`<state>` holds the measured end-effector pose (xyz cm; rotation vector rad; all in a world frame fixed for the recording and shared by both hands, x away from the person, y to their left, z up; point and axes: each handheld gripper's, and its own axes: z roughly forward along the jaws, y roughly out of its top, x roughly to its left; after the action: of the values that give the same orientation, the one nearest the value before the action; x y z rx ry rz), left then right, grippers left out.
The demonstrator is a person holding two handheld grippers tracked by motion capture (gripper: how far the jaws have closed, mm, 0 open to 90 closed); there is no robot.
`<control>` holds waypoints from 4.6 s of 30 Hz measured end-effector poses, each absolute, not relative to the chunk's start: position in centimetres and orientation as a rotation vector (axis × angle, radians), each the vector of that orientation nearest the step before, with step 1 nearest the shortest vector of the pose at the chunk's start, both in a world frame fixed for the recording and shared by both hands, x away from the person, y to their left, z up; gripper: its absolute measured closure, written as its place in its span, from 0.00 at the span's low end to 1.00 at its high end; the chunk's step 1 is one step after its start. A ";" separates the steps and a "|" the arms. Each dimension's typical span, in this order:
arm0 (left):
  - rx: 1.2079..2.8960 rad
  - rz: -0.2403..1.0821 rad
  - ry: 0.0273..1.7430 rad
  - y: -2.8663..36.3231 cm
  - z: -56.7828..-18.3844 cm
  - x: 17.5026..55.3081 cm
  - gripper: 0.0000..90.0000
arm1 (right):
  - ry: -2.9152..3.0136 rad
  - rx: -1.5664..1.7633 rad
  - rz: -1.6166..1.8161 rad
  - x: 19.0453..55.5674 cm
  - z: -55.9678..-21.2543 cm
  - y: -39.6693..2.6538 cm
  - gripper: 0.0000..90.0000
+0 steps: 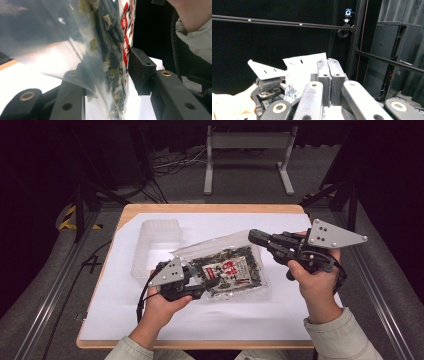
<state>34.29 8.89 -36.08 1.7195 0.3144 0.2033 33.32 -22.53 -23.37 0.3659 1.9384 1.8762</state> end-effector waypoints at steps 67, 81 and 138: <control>1.735 0.406 0.420 14.4 -29.2 37.8 0.81 | 1.944 0.792 1.619 33.6 -30.5 -31.0 0.44; 1.705 0.475 0.518 17.6 -28.4 39.2 0.81 | 1.941 0.819 1.613 34.0 -30.9 -31.4 0.44; 1.737 0.513 0.776 24.6 -33.7 42.8 0.81 | 1.969 0.874 1.649 34.8 -31.9 -31.5 0.44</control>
<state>42.80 24.63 -33.75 1.7373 0.7756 0.5134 34.84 -31.46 -31.93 0.8737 1.9695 1.6487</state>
